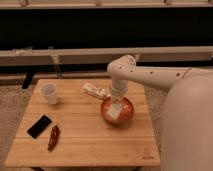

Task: Place the white sponge in the ceramic bowl

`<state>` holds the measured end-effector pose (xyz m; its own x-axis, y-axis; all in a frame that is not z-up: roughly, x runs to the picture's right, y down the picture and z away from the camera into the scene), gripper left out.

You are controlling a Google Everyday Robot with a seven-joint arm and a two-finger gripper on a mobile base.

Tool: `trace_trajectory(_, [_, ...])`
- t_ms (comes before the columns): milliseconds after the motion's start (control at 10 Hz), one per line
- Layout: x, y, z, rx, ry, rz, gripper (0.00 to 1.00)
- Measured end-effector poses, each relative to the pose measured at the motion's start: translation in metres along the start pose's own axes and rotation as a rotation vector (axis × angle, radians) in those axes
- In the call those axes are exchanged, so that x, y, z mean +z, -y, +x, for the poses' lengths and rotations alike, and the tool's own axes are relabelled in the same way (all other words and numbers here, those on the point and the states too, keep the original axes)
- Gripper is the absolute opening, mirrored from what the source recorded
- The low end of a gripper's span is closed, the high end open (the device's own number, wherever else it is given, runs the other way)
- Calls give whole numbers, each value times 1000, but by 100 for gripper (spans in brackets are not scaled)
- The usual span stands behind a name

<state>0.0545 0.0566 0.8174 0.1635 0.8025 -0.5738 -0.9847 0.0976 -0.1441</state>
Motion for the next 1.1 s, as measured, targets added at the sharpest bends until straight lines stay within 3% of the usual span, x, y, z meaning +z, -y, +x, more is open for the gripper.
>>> trace_trajectory(500, [-2,-1,-2,-9,1,-5,92])
trace_trajectory(600, [-2,-1,-3,-10,1,-7,99])
trace_trajectory(1100, [-3,-2,-4,-20,4,-12,100])
